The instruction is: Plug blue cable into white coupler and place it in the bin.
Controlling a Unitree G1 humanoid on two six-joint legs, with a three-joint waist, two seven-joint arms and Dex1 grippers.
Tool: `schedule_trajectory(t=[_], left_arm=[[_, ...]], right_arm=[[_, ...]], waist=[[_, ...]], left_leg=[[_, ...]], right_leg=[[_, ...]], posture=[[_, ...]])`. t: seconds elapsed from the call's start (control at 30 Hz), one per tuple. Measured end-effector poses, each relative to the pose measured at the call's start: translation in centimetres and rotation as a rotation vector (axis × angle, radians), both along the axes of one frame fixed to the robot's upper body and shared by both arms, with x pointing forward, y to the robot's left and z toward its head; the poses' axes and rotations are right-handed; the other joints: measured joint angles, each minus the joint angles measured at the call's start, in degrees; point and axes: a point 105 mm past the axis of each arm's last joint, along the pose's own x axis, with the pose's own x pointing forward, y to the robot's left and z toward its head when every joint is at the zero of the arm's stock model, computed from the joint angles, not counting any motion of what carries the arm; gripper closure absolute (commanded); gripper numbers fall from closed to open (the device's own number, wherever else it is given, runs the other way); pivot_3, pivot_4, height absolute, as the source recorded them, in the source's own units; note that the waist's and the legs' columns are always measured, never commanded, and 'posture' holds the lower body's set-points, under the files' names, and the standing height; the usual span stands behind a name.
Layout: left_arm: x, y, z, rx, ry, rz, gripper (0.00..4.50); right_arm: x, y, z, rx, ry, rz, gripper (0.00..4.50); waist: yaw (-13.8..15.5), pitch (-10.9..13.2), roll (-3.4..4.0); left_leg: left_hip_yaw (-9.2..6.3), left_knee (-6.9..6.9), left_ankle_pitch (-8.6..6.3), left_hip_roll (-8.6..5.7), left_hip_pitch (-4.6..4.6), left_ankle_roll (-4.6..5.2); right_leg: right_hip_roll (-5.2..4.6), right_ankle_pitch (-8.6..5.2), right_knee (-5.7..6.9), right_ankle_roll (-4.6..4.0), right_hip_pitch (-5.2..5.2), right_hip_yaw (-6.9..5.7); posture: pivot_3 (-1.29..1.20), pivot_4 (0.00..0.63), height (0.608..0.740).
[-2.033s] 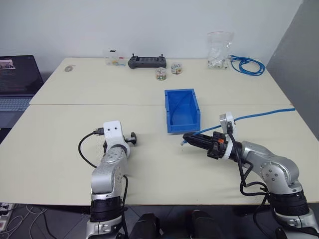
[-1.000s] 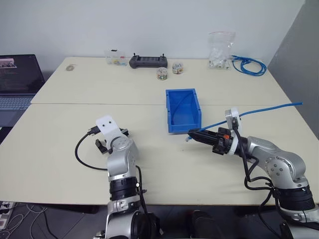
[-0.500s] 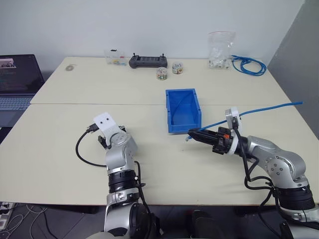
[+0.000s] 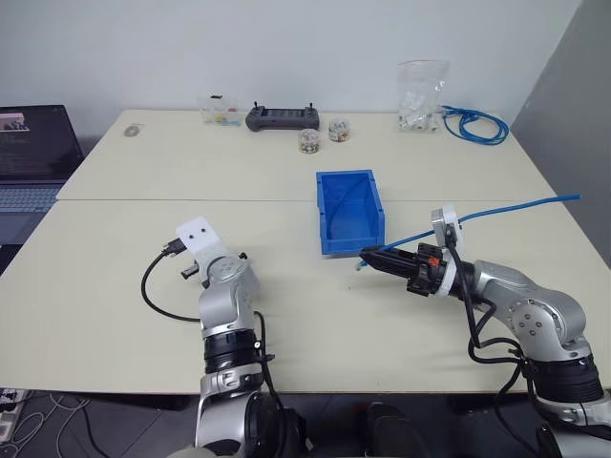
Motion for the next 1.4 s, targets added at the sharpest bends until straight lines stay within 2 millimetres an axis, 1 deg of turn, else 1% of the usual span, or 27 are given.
schedule_trajectory(t=[0.07, 0.1, 0.17, 0.23, 0.33, 0.4, 0.43, 0.5, 0.53, 0.63, 0.73, 0.8, 0.93, 1.03, 1.07, 1.13, 1.27, 1.4], left_arm=[[-0.3, 0.4, -0.1, 0.055, -0.013, -0.136, 3.65], [-0.4, 0.3, 0.0, 0.091, -0.021, -0.237, 3.66], [-0.6, -0.2, 0.6, 0.171, -0.025, -0.462, 3.66], [-0.7, -1.3, 0.9, 0.230, -0.011, -0.675, 3.67], [-1.5, -3.8, 0.4, 0.274, 0.050, -1.009, 3.67], [-2.2, -5.5, 0.0, 0.292, 0.080, -1.191, 3.67], [-2.8, -6.8, -0.1, 0.296, 0.098, -1.329, 3.67], [-3.8, -8.5, -0.1, 0.295, 0.113, -1.498, 3.67], [-4.6, -10.1, -0.1, 0.295, 0.124, -1.641, 3.67], [-5.8, -12.9, 0.4, 0.302, 0.109, -1.880, 3.67], [-6.5, -14.4, 0.7, 0.341, 0.113, -2.051, 3.67], [-6.8, -15.1, 0.5, 0.366, 0.136, -2.138, 3.67], [-7.4, -16.1, -0.7, 0.363, 0.202, -2.278, 3.67], [-6.9, -16.4, -0.9, 0.384, 0.235, -2.334, 3.67], [-6.7, -16.5, -0.9, 0.392, 0.237, -2.344, 3.67], [-6.6, -16.5, -0.9, 0.403, 0.244, -2.365, 3.67], [-6.5, -16.9, -1.0, 0.400, 0.246, -2.378, 3.67], [-6.5, -17.1, -1.0, 0.391, 0.246, -2.378, 3.67]], right_arm=[[-0.1, -0.1, -0.2, -0.003, 0.006, -0.005, 4.38], [-0.1, -0.3, -0.4, -0.008, 0.012, -0.010, 4.38], [-0.3, -0.6, -0.8, -0.025, 0.017, -0.019, 4.38], [-0.5, -0.9, -1.1, -0.044, 0.017, -0.028, 4.38], [-1.1, -1.2, -1.7, -0.073, 0.017, -0.036, 4.38], [-1.5, -1.4, -2.1, -0.091, 0.017, -0.039, 4.38], [-1.9, -1.5, -2.4, -0.112, 0.010, -0.043, 4.38], [-2.2, -1.5, -2.8, -0.138, 0.005, -0.041, 4.38], [-2.5, -1.4, -3.1, -0.154, -0.001, -0.037, 4.38], [-2.7, -1.1, -3.3, -0.172, -0.013, -0.028, 4.38], [-2.7, -1.1, -3.1, -0.181, -0.042, -0.030, 4.38], [-2.6, -1.2, -3.1, -0.190, -0.057, -0.038, 4.38], [-2.5, -1.3, -3.1, -0.199, -0.075, -0.047, 4.38], [-2.4, -1.2, -3.1, -0.229, -0.118, -0.048, 4.38], [-2.4, -1.0, -3.2, -0.241, -0.130, -0.041, 4.38], [-2.3, -0.4, -3.4, -0.276, -0.167, -0.025, 4.38], [-2.0, 1.3, -3.0, -0.300, -0.245, 0.017, 4.38], [-1.8, 2.1, -3.4, -0.334, -0.272, 0.054, 4.38]], waist=[[-0.11, 0.00, 0.00], [-0.08, 0.00, 0.00], [-0.02, 0.00, 0.01], [0.08, 0.00, 0.01], [0.24, 0.00, 0.01], [0.19, 0.01, 0.02], [0.17, 0.01, 0.02], [0.15, 0.02, 0.04], [0.15, 0.02, 0.04], [0.14, 0.02, 0.04], [-0.08, 0.02, 0.04], [-0.13, 0.02, 0.05], [-0.14, 0.02, 0.04], [-0.07, 0.02, 0.04], [-0.07, 0.01, 0.05], [-0.12, 0.01, 0.05], [-0.16, -0.03, 0.09], [0.09, -0.04, 0.07]], left_leg=[[-0.01, -0.02, 0.01, 0.03, 0.01, -0.03], [-0.02, -0.02, 0.02, 0.04, 0.00, -0.04], [-0.04, -0.01, 0.04, 0.02, 0.00, -0.07], [-0.05, -0.01, 0.04, 0.00, 0.00, -0.07], [-0.08, -0.02, 0.02, -0.03, -0.03, -0.04], [-0.07, -0.03, -0.01, -0.03, -0.04, 0.02], [-0.10, -0.04, -0.03, 0.00, -0.07, 0.05], [-0.12, -0.05, -0.08, 0.01, -0.07, 0.14], [-0.14, -0.05, -0.10, 0.02, -0.07, 0.18], [-0.14, -0.04, -0.11, 0.03, -0.07, 0.19], [-0.14, -0.06, -0.11, 0.07, -0.06, 0.20], [-0.13, -0.05, -0.11, 0.06, -0.06, 0.21], [-0.14, -0.03, -0.11, 0.04, -0.07, 0.22], [-0.15, -0.02, -0.11, 0.02, -0.05, 0.23], [-0.14, -0.02, -0.11, 0.01, -0.03, 0.24], [-0.13, -0.01, -0.11, 0.01, -0.02, 0.24], [-0.16, -0.01, -0.11, 0.00, 0.00, 0.24], [-0.18, 0.03, -0.11, -0.07, 0.00, 0.24]], right_leg=[[0.04, 0.00, 0.01, 0.00, -0.02, 0.00], [0.04, 0.00, 0.01, -0.01, -0.03, 0.01], [0.03, 0.00, 0.01, -0.01, -0.02, 0.02], [0.02, 0.00, -0.03, -0.01, 0.00, 0.03], [-0.01, -0.01, -0.09, -0.01, 0.01, 0.04], [-0.04, -0.01, -0.11, -0.02, 0.01, 0.06], [-0.04, -0.01, -0.14, -0.02, 0.01, 0.08], [-0.04, -0.01, -0.12, -0.02, 0.01, 0.08], [-0.04, -0.01, -0.14, -0.02, 0.01, 0.06], [-0.03, -0.01, -0.13, -0.02, 0.01, 0.05], [0.01, -0.02, -0.12, -0.01, 0.00, 0.05], [0.01, -0.02, -0.11, -0.01, 0.00, 0.05], [0.02, -0.02, -0.11, -0.01, 0.01, 0.04], [0.03, -0.06, -0.09, 0.07, 0.03, -0.01], [0.03, -0.16, -0.09, 0.23, 0.04, -0.01], [0.02, -0.16, -0.07, 0.23, 0.04, 0.00], [0.02, -0.15, -0.06, 0.22, 0.06, 0.01], [-0.01, -0.13, -0.07, 0.18, 0.09, 0.02]], posture=[[0.00, 0.150, 0.740], [0.00, 0.150, 0.740], [0.00, 0.150, 0.740], [0.00, 0.150, 0.740], [0.00, 0.150, 0.740], [0.00, 0.150, 0.740], [0.00, 0.150, 0.740], [0.00, 0.150, 0.740], [0.00, 0.150, 0.740], [0.00, 0.150, 0.740], [0.00, 0.150, 0.740], [0.00, 0.150, 0.740], [0.00, 0.150, 0.740], [0.00, 0.150, 0.740], [0.00, 0.150, 0.740], [0.00, 0.150, 0.740], [0.00, 0.150, 0.740], [0.00, 0.150, 0.740]])
